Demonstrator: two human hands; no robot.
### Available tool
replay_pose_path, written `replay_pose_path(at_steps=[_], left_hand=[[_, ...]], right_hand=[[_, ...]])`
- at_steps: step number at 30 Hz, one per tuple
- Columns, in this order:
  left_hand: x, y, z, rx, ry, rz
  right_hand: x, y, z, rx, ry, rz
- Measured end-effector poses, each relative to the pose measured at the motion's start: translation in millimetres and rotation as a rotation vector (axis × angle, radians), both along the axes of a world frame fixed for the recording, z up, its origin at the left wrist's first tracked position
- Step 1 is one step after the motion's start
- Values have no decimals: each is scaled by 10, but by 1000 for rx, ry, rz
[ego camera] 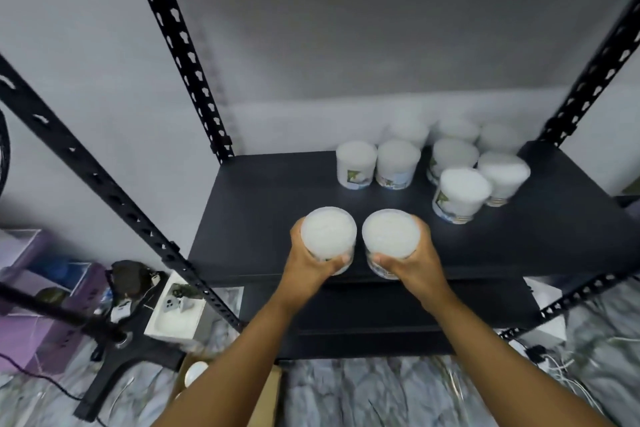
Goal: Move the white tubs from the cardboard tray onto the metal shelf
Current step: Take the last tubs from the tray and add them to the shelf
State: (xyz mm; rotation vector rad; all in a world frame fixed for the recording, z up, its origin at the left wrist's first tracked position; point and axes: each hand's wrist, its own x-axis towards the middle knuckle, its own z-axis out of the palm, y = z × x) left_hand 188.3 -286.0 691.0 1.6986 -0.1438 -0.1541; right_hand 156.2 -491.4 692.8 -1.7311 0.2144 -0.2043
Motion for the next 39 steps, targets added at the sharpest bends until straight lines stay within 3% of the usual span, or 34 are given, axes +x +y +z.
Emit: replay_pose_path(at_steps=[25, 39], left_hand=[[1156, -601, -137, 8, 9, -46], [1507, -687, -190, 26, -11, -48]], right_hand=[[1066, -460, -217, -3, 19, -101], [1247, -498, -212, 44, -18, -85]])
